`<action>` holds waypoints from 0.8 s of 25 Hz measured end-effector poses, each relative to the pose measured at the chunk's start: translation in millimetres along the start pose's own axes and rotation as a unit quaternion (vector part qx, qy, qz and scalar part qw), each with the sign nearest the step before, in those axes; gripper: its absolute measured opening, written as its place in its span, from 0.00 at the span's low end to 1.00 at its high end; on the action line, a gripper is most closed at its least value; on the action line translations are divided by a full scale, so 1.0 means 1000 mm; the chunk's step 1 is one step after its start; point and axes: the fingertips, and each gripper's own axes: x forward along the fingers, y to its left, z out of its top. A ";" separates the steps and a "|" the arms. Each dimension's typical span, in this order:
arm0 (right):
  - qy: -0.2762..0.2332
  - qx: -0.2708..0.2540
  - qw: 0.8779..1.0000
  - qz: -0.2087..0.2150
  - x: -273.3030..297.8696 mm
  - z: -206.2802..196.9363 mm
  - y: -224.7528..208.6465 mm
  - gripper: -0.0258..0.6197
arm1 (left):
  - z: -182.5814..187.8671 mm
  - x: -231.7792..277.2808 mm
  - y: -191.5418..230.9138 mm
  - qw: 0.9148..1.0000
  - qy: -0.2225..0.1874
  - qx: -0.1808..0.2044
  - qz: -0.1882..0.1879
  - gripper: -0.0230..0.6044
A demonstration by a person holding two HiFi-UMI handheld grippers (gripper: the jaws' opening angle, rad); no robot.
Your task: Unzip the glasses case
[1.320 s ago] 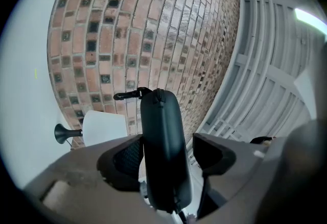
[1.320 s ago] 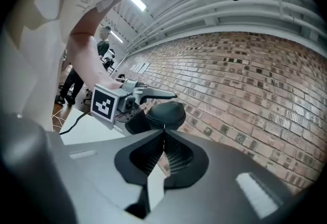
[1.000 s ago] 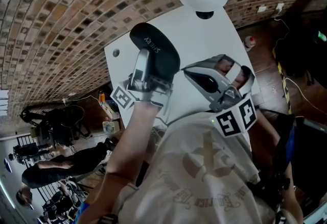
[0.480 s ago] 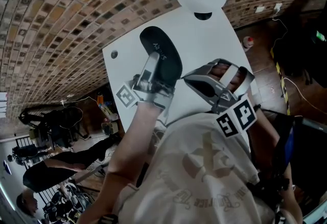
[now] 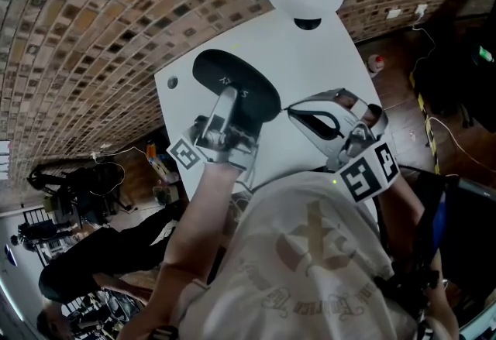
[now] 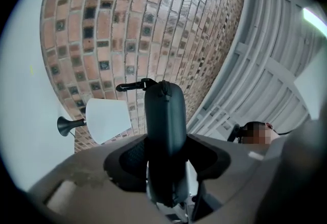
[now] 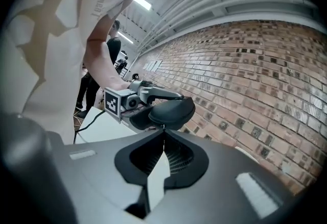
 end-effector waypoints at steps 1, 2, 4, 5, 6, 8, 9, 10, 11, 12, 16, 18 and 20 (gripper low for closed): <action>-0.001 0.000 1.000 -0.001 -0.001 0.001 0.000 0.05 | -0.001 0.000 -0.003 1.000 0.005 0.007 -0.001 0.40; -0.001 0.001 1.000 -0.003 -0.003 0.001 -0.001 0.05 | -0.002 0.000 -0.005 1.000 0.009 0.012 -0.002 0.40; 0.000 -0.001 1.000 -0.006 -0.004 0.003 -0.002 0.05 | -0.002 0.000 -0.007 1.000 0.012 0.015 -0.003 0.39; -0.001 -0.002 1.000 -0.009 -0.004 0.003 -0.002 0.05 | -0.002 -0.001 -0.008 1.000 0.011 0.015 -0.004 0.39; -0.002 -0.002 1.000 -0.012 -0.004 0.003 -0.003 0.05 | -0.001 -0.002 -0.008 1.000 0.011 0.014 -0.005 0.39; -0.003 0.005 1.000 -0.020 -0.005 0.003 -0.007 0.05 | -0.002 -0.003 -0.007 1.000 0.014 0.014 -0.005 0.39; -0.004 0.011 1.000 -0.024 -0.006 0.003 -0.010 0.06 | -0.003 -0.003 -0.008 1.000 0.017 0.015 -0.005 0.38; -0.004 0.015 1.000 -0.027 -0.006 0.003 -0.012 0.06 | -0.005 -0.004 -0.008 1.000 0.021 0.017 -0.006 0.38; -0.004 0.016 0.999 -0.029 -0.007 0.004 -0.013 0.05 | -0.006 -0.004 -0.009 1.000 0.024 0.018 -0.006 0.38; -0.005 0.015 0.999 -0.030 -0.007 0.004 -0.014 0.05 | -0.008 -0.005 -0.009 0.999 0.028 0.019 -0.006 0.38; 0.002 0.017 0.999 -0.031 -0.009 0.003 -0.016 0.05 | -0.020 -0.007 -0.010 0.998 0.064 0.021 -0.009 0.39; 0.008 0.020 0.999 -0.027 -0.010 0.001 -0.017 0.06 | -0.028 -0.008 -0.011 0.996 0.089 0.024 -0.008 0.39; 0.005 0.018 1.000 -0.025 -0.010 0.002 -0.017 0.05 | -0.036 -0.010 -0.011 0.993 0.117 0.033 -0.002 0.39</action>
